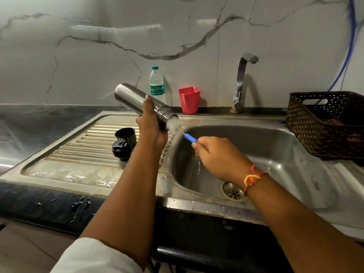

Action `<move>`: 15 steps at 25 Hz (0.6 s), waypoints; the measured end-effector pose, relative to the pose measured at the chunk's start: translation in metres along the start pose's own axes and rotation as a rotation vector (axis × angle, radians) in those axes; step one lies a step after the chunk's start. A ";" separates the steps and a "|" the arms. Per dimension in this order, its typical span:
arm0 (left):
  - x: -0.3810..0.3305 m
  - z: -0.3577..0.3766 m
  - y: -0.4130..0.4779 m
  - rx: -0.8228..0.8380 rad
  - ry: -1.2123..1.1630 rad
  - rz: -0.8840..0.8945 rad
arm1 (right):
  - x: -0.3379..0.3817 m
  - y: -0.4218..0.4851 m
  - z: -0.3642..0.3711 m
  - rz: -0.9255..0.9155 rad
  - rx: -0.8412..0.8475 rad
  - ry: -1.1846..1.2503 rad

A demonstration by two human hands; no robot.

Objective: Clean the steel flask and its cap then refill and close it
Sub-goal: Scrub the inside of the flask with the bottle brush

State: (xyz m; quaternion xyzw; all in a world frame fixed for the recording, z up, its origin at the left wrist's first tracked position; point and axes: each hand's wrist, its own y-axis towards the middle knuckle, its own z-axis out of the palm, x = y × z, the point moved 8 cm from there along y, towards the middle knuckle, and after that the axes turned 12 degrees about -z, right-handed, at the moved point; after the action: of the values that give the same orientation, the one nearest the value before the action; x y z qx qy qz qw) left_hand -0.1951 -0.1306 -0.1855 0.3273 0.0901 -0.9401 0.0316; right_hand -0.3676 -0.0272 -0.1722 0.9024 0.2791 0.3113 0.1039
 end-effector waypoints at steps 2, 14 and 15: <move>0.011 0.003 -0.002 0.036 0.024 -0.028 | -0.002 0.000 0.006 0.080 0.004 0.264; 0.027 0.032 -0.012 0.240 0.139 -0.126 | 0.011 -0.010 0.025 0.348 0.132 1.278; 0.024 0.032 -0.013 0.244 0.130 -0.110 | 0.007 -0.011 0.022 0.348 0.124 1.224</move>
State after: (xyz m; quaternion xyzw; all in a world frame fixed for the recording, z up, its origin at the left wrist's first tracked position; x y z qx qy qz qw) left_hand -0.2350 -0.1244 -0.1739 0.3837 -0.0051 -0.9211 -0.0659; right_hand -0.3540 -0.0147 -0.1901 0.5976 0.1548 0.7661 -0.1788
